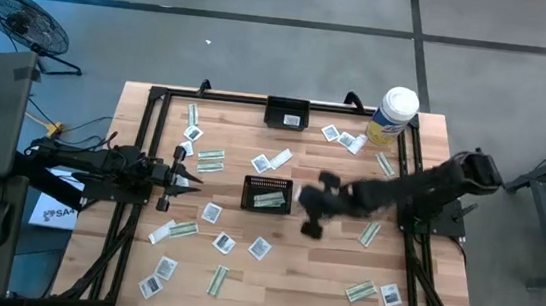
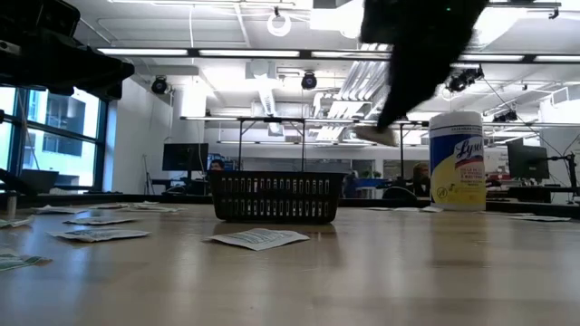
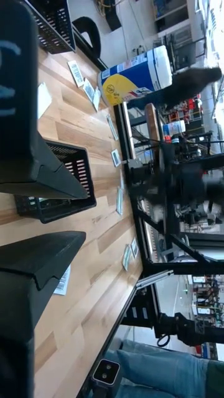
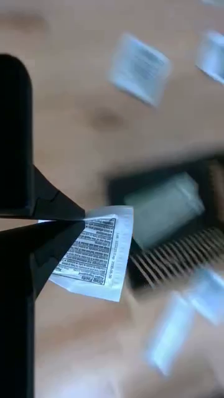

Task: Pick & Place First Aid Supplies
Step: Put the towelette pack into the top black basket, then put the bandage into the bottom black basket

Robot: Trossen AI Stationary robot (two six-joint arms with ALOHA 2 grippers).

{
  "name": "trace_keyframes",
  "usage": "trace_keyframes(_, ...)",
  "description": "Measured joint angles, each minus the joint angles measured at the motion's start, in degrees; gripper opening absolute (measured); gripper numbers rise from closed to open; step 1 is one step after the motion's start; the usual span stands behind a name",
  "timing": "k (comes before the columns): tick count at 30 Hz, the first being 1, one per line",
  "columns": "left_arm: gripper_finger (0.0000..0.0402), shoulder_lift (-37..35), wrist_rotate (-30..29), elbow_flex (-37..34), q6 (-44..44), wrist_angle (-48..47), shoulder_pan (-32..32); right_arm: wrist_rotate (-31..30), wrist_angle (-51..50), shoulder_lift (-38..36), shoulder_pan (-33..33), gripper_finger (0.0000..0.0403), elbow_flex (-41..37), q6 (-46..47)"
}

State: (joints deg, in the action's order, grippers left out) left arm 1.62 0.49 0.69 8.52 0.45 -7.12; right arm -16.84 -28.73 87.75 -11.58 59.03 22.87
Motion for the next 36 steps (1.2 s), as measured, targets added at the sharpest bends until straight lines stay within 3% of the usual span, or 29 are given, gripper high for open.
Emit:
trace_keyframes(9, 0.0092, -0.01, 0.01, 0.0, -0.01, 0.02, 0.0, 9.44, 0.42, 7.39, 27.82, 0.0001, 15.29, -20.82)
trace_keyframes(16, 0.0092, 0.0, 0.02, 0.0, 0.0, 0.02, -0.01, 15.02, -3.53, 22.18, 40.91, 0.0001, 31.71, -30.63)
trace_keyframes(23, 0.0092, -0.01, 0.01, 0.0, 0.0, 0.01, -0.01, 23.42, -10.21, 34.91, 45.99, 0.0001, 40.97, -34.05)
trace_keyframes(30, 0.0092, 0.01, 0.0, 0.0, -0.01, 0.01, -0.01, 23.2, -9.77, 38.55, 46.69, 0.001, 41.83, -36.94)
trace_keyframes(36, 0.0092, 0.01, 0.02, 0.0, -0.01, 0.02, -0.01, 19.02, -9.62, 38.7, 47.13, 0.0048, 41.46, -38.93)
